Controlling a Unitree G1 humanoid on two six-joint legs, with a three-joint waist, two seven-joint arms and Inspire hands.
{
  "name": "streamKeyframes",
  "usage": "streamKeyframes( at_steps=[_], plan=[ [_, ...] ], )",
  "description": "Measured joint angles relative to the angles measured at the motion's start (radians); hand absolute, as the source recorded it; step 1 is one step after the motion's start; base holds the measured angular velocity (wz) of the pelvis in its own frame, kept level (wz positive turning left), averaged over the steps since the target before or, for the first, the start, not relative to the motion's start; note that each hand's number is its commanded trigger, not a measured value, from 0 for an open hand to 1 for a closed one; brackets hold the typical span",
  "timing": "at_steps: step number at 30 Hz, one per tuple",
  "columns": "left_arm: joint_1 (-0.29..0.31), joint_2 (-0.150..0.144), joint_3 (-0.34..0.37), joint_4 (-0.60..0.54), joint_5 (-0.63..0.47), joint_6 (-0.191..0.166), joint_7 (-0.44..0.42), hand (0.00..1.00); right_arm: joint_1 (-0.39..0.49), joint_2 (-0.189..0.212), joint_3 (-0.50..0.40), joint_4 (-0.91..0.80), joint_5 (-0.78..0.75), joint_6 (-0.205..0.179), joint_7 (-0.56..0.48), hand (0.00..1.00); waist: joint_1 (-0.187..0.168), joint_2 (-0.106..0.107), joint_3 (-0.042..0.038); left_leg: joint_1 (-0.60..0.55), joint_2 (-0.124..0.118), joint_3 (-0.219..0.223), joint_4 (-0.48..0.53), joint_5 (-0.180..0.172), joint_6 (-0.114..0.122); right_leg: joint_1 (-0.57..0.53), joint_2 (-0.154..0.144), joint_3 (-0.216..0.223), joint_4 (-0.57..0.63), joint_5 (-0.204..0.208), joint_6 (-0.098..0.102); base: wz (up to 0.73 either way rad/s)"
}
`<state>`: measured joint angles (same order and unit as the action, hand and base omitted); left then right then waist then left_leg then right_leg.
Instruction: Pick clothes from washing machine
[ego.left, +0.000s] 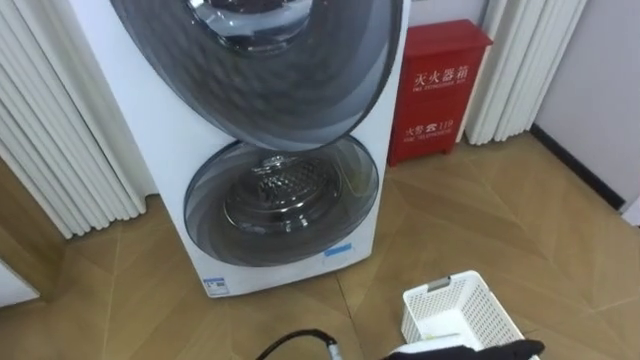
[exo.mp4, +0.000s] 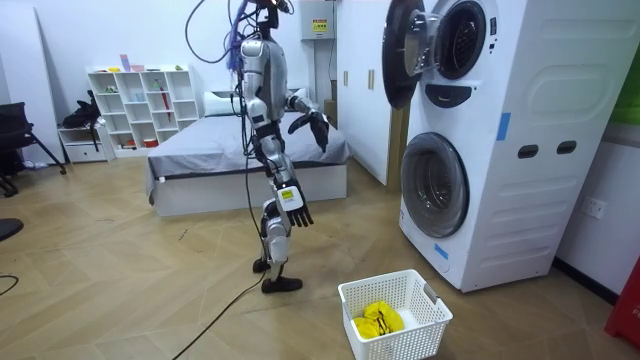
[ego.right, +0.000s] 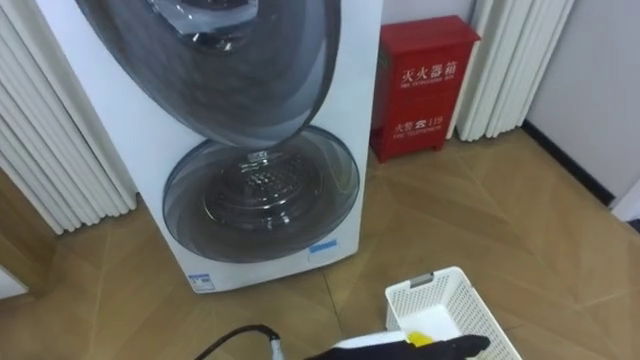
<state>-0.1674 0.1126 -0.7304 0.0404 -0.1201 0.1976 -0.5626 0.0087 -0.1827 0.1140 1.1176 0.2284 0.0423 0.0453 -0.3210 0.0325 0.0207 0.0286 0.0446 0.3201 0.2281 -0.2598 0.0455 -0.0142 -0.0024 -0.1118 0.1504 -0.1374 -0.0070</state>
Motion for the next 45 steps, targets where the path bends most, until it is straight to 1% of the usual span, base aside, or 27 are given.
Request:
streamKeyframes(
  at_steps=[3, 6, 7, 9, 12, 13, 14, 16, 17, 18, 19, 20, 22, 23, 25, 26, 28, 29, 30, 31, 33, 38, 40, 41, 43, 44, 45],
  plan=[
    [0.0, 0.018, 0.002, 0.008, 0.016, 0.0, 0.0, 0.0, 0.0, 0.0, -0.001, 0.003, -0.001, 0.0, 0.002, 0.0, 0.001, 0.0, 0.0002, 0.003, -0.001, -0.003, -0.008, 0.002, -0.003, 0.002, 0.001, -0.002, -0.001, -0.001, 0.0, 0.0],
    [0.001, 0.034, 0.013, 0.059, 0.025, 0.002, 0.014, 0.0, 0.002, 0.004, -0.009, 0.004, 0.004, 0.0, 0.002, 0.0, 0.007, -0.001, 0.0009, 0.006, 0.0, -0.007, -0.008, 0.002, -0.004, 0.002, 0.003, -0.001, -0.001, -0.001, 0.0, -0.02],
    [0.001, 0.035, 0.024, 0.087, 0.028, 0.002, 0.026, 0.0, 0.008, 0.004, -0.009, -0.002, 0.004, 0.001, 0.001, 0.0, 0.022, -0.004, 0.0024, 0.011, 0.0, -0.01, -0.013, 0.005, -0.008, 0.004, 0.004, 0.0, 0.0, -0.001, -0.001, -0.09],
    [0.004, 0.042, 0.049, 0.142, 0.046, 0.001, 0.053, 0.0, 0.019, 0.004, -0.019, -0.014, 0.002, 0.002, 0.001, 0.0, 0.033, -0.006, 0.0033, 0.02, -0.001, -0.022, -0.026, 0.007, -0.011, 0.015, 0.006, -0.002, 0.0, -0.002, -0.002, -0.01],
    [0.042, 0.052, 0.139, 0.253, 0.061, -0.006, 0.127, 0.0, 0.053, 0.006, -0.032, -0.041, -0.001, 0.002, -0.002, 0.0, 0.065, -0.014, 0.0066, 0.036, 0.0, -0.026, -0.031, 0.009, -0.016, 0.029, 0.01, -0.004, 0.0, -0.003, -0.004, 0.0],
    [0.066, 0.061, 0.179, 0.299, 0.069, -0.011, 0.174, 0.0, 0.065, 0.009, -0.032, -0.041, 0.007, 0.002, -0.01, 0.0, 0.082, -0.021, 0.0023, 0.039, 0.001, -0.025, -0.032, 0.01, -0.017, 0.031, 0.011, -0.003, 0.0, -0.004, -0.005, 0.0],
    [0.078, 0.062, 0.201, 0.323, 0.073, -0.014, 0.199, 0.0, 0.069, 0.01, -0.033, -0.042, 0.008, 0.002, -0.015, 0.0, 0.089, -0.024, 0.0014, 0.04, 0.002, -0.025, -0.031, 0.01, -0.017, 0.031, 0.012, -0.003, 0.0, -0.004, -0.006, 0.0],
    [0.122, 0.067, 0.31, 0.421, 0.093, -0.018, 0.297, 0.0, 0.101, 0.01, -0.063, -0.075, 0.007, 0.003, -0.021, 0.0, 0.122, -0.028, 0.0002, 0.047, 0.003, -0.025, -0.033, 0.01, -0.017, 0.038, 0.013, -0.004, 0.001, -0.005, -0.007, 0.0],
    [0.138, 0.071, 0.341, 0.434, 0.091, -0.019, 0.322, 0.0, 0.107, 0.01, -0.071, -0.082, 0.008, 0.002, -0.022, 0.0, 0.129, -0.029, 0.0003, 0.051, 0.003, -0.026, -0.034, 0.01, -0.017, 0.04, 0.013, -0.004, 0.0, -0.005, -0.007, 0.0],
    [0.164, 0.076, 0.397, 0.454, 0.09, -0.022, 0.366, 0.0, 0.12, 0.011, -0.08, -0.098, 0.007, 0.003, -0.029, 0.0, 0.141, -0.031, -0.0015, 0.057, 0.003, -0.028, -0.035, 0.01, -0.018, 0.047, 0.014, -0.004, 0.0, -0.006, -0.008, 0.04],
    [0.184, 0.084, 0.451, 0.457, 0.09, -0.022, 0.404, 0.0, 0.135, 0.012, -0.08, -0.122, 0.003, 0.002, -0.039, 0.0, 0.161, -0.033, -0.0026, 0.06, 0.003, -0.031, -0.035, 0.011, -0.018, 0.047, 0.013, -0.007, 0.0, -0.006, -0.009, 0.03],
    [0.19, 0.085, 0.477, 0.457, 0.09, -0.023, 0.423, 0.0, 0.139, 0.013, -0.08, -0.126, -0.001, 0.002, -0.045, 0.0, 0.168, -0.035, -0.0037, 0.062, 0.003, -0.03, -0.035, 0.01, -0.018, 0.046, 0.013, -0.008, 0.0, -0.006, -0.009, 0.07],
    [0.196, 0.086, 0.571, 0.446, 0.092, -0.03, 0.495, 0.0, 0.156, 0.018, -0.1, -0.134, -0.006, 0.002, -0.048, 0.0, 0.194, -0.037, -0.0124, 0.066, 0.001, -0.039, -0.035, 0.01, -0.018, 0.056, 0.01, -0.021, 0.0, -0.007, -0.008, 0.15],
    [0.196, 0.084, 0.595, 0.439, 0.092, -0.035, 0.512, 0.0, 0.159, 0.018, -0.107, -0.141, -0.006, 0.002, -0.051, 0.0, 0.196, -0.037, -0.0124, 0.07, 0.0, -0.045, -0.036, 0.01, -0.018, 0.061, 0.008, -0.026, -0.001, -0.007, -0.008, 0.21],
    [0.196, 0.082, 0.677, 0.401, 0.095, -0.056, 0.587, 0.0, 0.182, 0.023, -0.144, -0.177, -0.017, 0.0, -0.055, 0.0, 0.212, -0.034, -0.019, 0.087, 0.0, -0.049, -0.048, 0.01, -0.018, 0.074, 0.009, -0.029, 0.0, -0.008, -0.007, 0.05],
    [0.196, 0.082, 0.693, 0.388, 0.096, -0.058, 0.608, 0.0, 0.189, 0.024, -0.15, -0.186, -0.023, 0.0, -0.055, 0.0, 0.213, -0.033, -0.0209, 0.09, -0.001, -0.05, -0.049, 0.01, -0.018, 0.078, 0.009, -0.03, 0.0, -0.008, -0.007, 0.0],
    [0.199, 0.077, 0.765, 0.283, 0.129, -0.053, 0.669, 0.0, 0.204, 0.028, -0.189, -0.197, -0.061, -0.002, -0.057, 0.0, 0.222, -0.029, -0.026, 0.096, -0.001, -0.053, -0.049, 0.01, -0.018, 0.084, 0.008, -0.035, 0.001, -0.008, -0.007, 0.06],
    [0.199, 0.078, 0.777, 0.241, 0.132, -0.052, 0.686, 0.0, 0.209, 0.028, -0.195, -0.199, -0.071, -0.001, -0.058, 0.0, 0.222, -0.029, -0.0258, 0.095, -0.002, -0.056, -0.049, 0.01, -0.018, 0.084, 0.007, -0.038, 0.001, -0.008, -0.007, 0.07],
    [0.198, 0.079, 0.8, 0.158, 0.134, -0.054, 0.721, 0.0, 0.219, 0.028, -0.204, -0.201, -0.084, 0.002, -0.06, 0.0, 0.222, -0.027, -0.0265, 0.096, -0.002, -0.059, -0.049, 0.01, -0.018, 0.087, 0.007, -0.041, 0.001, -0.007, -0.007, 0.07],
    [0.192, 0.079, 0.808, 0.098, 0.14, -0.057, 0.749, 0.0, 0.227, 0.028, -0.208, -0.201, -0.097, 0.002, -0.066, 0.0, 0.219, -0.022, -0.0272, 0.105, -0.003, -0.061, -0.05, 0.01, -0.018, 0.099, 0.007, -0.04, 0.001, -0.007, -0.007, 0.04],
    [0.178, 0.079, 0.812, 0.044, 0.162, -0.061, 0.778, 0.0, 0.241, 0.027, -0.208, -0.2, -0.115, 0.003, -0.064, 0.0, 0.216, -0.012, -0.0313, 0.118, -0.003, -0.062, -0.058, 0.01, -0.018, 0.105, 0.008, -0.038, 0.002, -0.008, -0.007, 0.0],
    [0.132, 0.076, 0.787, -0.092, 0.227, -0.059, 0.817, 0.0, 0.242, 0.035, -0.206, -0.194, -0.134, 0.003, -0.055, 0.0, 0.198, 0.007, -0.0224, 0.116, -0.005, -0.062, -0.059, 0.011, -0.019, 0.1, 0.009, -0.036, 0.002, -0.008, -0.007, -0.01],
    [0.072, 0.078, 0.755, -0.154, 0.287, -0.054, 0.833, 0.0, 0.234, 0.038, -0.204, -0.192, -0.156, 0.003, -0.05, 0.0, 0.18, -0.002, -0.013, 0.11, -0.005, -0.069, -0.059, 0.012, -0.02, 0.098, 0.008, -0.042, 0.0, -0.008, -0.007, 0.07],
    [0.05, 0.078, 0.742, -0.16, 0.302, -0.054, 0.836, 0.0, 0.23, 0.038, -0.204, -0.187, -0.156, 0.002, -0.049, 0.0, 0.176, -0.003, -0.0125, 0.108, -0.005, -0.072, -0.058, 0.012, -0.02, 0.098, 0.008, -0.041, 0.0, -0.008, -0.007, 0.08],
    [-0.04, 0.073, 0.695, -0.168, 0.364, -0.054, 0.835, 0.0, 0.203, 0.039, -0.205, -0.144, -0.155, 0.003, -0.041, 0.0, 0.156, -0.004, -0.0115, 0.105, -0.005, -0.069, -0.058, 0.012, -0.02, 0.096, 0.009, -0.033, 0.0, -0.008, -0.007, -0.02],
    [-0.061, 0.072, 0.685, -0.169, 0.374, -0.054, 0.833, 0.0, 0.193, 0.04, -0.206, -0.141, -0.16, 0.003, -0.038, 0.0, 0.152, -0.004, -0.0114, 0.103, -0.005, -0.068, -0.058, 0.012, -0.02, 0.096, 0.009, -0.029, 0.0, -0.008, -0.007, -0.1],
    [-0.108, 0.07, 0.665, -0.173, 0.393, -0.052, 0.823, 0.0, 0.181, 0.04, -0.207, -0.134, -0.173, 0.003, -0.031, 0.0, 0.136, -0.004, -0.0112, 0.096, -0.005, -0.066, -0.058, 0.012, -0.02, 0.089, 0.008, -0.027, 0.0, -0.008, -0.007, -0.08]
  ],
)
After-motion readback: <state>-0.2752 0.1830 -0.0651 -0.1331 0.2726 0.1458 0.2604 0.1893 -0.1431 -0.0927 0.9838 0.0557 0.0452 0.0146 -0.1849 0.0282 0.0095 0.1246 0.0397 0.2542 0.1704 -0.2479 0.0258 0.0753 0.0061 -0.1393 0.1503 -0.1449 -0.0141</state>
